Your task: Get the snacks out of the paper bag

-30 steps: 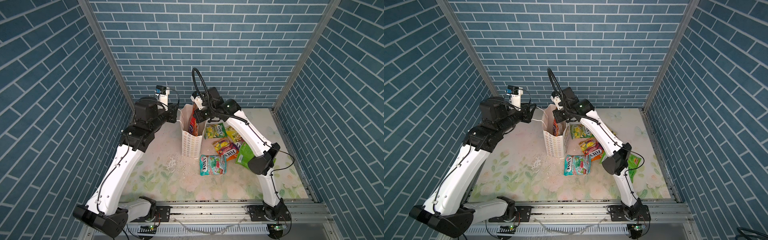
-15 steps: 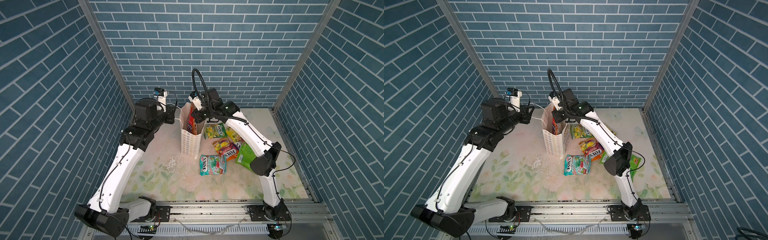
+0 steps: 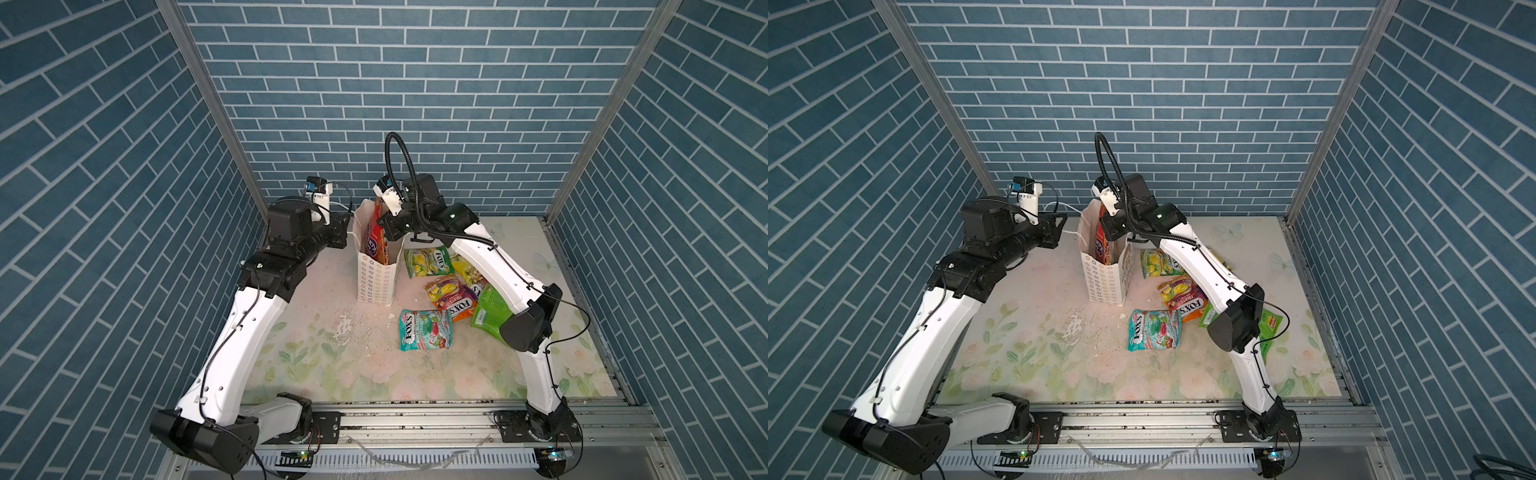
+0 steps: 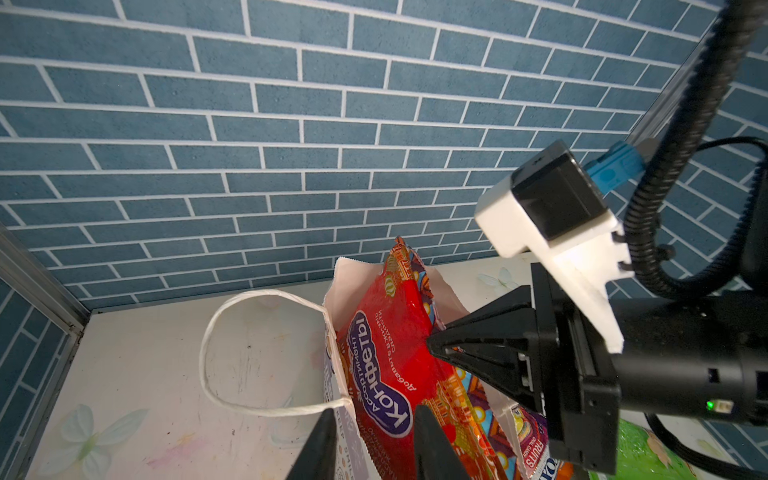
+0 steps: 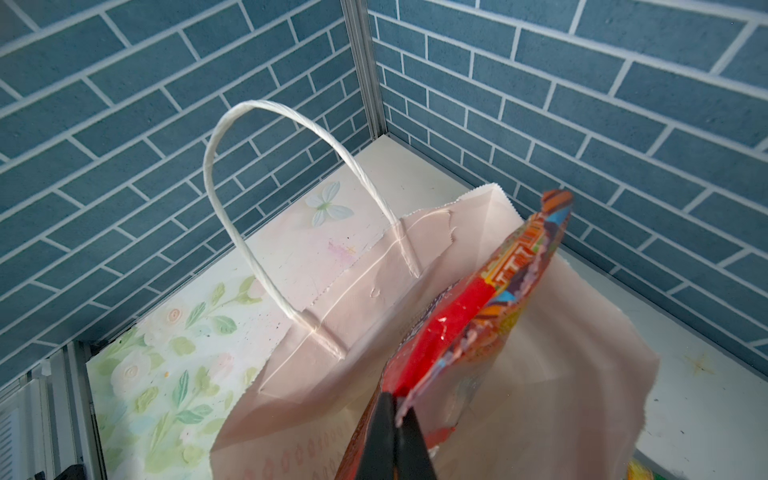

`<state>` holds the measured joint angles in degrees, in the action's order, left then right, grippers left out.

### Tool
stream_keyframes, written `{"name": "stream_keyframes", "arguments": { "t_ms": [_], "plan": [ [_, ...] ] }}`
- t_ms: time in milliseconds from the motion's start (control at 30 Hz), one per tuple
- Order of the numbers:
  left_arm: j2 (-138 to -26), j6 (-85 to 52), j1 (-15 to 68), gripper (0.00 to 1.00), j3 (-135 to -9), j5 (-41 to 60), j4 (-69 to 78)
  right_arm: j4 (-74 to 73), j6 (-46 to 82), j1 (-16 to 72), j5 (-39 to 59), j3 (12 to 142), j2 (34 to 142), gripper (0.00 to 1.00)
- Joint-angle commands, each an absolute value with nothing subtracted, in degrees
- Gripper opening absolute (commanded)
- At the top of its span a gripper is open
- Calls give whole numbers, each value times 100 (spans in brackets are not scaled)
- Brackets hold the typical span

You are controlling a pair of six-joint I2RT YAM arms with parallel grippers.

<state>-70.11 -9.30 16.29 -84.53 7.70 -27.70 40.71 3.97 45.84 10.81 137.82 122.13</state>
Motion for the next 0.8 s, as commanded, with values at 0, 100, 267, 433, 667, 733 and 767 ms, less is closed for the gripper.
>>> {"name": "stream_keyframes", "arguments": {
  "t_ms": [0,100,267,433,667,733,767],
  "plan": [
    [-7091,-953,1581,33,-8432,874,-2841,3061,53,4587,1190,13931,11705,0],
    [-7127,-949,1582,33,-8438,888,-2857,3003,35,4587,1185,13965,11707,0],
    [-7191,-932,1555,33,-8477,896,-2936,2987,46,4585,1165,14094,11710,0],
    [-7274,-935,1537,33,-8514,905,-3009,3326,88,4578,1149,14559,11850,0],
    [-7402,-897,1520,32,-8586,818,-3188,3983,152,4563,1112,15091,11916,0],
    [-7434,-892,1519,32,-8579,833,-3195,4023,158,4545,1141,15082,11900,0],
    [-7457,-906,1520,32,-8586,838,-3199,4034,171,4542,1140,15072,11892,0]
  ]
}}
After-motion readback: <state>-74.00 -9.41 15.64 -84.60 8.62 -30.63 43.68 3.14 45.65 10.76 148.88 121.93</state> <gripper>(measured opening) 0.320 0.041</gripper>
